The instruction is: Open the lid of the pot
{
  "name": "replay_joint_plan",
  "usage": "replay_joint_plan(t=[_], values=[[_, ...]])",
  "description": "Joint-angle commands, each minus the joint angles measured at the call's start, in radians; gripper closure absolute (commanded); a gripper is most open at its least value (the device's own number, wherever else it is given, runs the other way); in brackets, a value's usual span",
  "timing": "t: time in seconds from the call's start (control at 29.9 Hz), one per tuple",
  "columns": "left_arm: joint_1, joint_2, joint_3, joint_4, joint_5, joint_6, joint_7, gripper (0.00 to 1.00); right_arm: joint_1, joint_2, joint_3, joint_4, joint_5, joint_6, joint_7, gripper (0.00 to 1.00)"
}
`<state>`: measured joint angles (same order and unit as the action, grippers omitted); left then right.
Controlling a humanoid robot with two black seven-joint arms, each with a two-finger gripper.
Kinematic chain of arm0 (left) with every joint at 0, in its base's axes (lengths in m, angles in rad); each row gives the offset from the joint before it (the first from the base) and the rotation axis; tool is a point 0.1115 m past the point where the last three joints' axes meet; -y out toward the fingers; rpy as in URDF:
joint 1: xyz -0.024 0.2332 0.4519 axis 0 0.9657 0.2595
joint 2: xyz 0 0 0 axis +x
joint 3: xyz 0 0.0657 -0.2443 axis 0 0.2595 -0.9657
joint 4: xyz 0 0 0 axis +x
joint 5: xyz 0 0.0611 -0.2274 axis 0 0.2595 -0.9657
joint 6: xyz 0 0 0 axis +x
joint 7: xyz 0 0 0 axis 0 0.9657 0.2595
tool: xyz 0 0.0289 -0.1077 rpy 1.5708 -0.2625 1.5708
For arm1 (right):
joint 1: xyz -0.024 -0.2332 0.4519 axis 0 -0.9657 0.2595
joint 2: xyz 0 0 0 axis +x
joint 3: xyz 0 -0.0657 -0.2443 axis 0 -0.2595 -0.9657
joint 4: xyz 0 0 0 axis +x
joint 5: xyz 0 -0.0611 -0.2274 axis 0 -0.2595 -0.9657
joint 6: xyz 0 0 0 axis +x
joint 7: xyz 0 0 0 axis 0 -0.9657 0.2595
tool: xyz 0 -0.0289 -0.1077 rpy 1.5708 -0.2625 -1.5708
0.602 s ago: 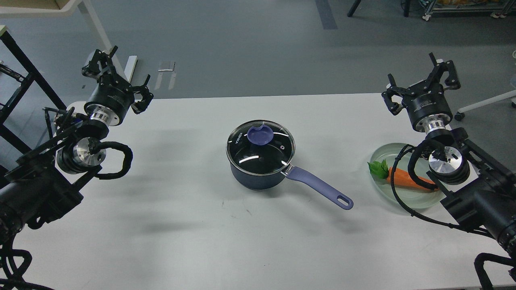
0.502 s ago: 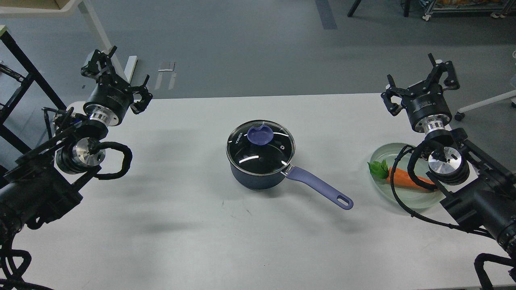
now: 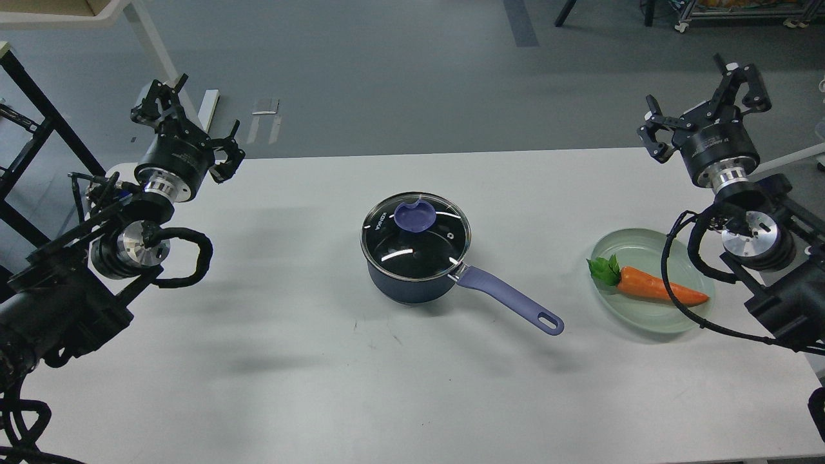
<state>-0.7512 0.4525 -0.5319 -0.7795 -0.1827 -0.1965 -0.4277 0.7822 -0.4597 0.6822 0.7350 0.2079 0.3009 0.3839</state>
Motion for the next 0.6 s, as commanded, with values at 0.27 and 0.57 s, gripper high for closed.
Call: replay_joint_plan(t=[0.27, 0.57], values=[[0.007, 0.038, -0.003, -0.018, -0.001, -0.006, 0.006, 0.01, 0.319, -0.122, -0.481, 0.109, -0.001, 0.004, 0.004, 0.0], [0.007, 0.044, 0.004, -0.073, 0.002, -0.004, 0.009, 0.01, 0.632, -0.18, -0.855, 0.317, -0.198, 0.009, 0.006, 0.0]])
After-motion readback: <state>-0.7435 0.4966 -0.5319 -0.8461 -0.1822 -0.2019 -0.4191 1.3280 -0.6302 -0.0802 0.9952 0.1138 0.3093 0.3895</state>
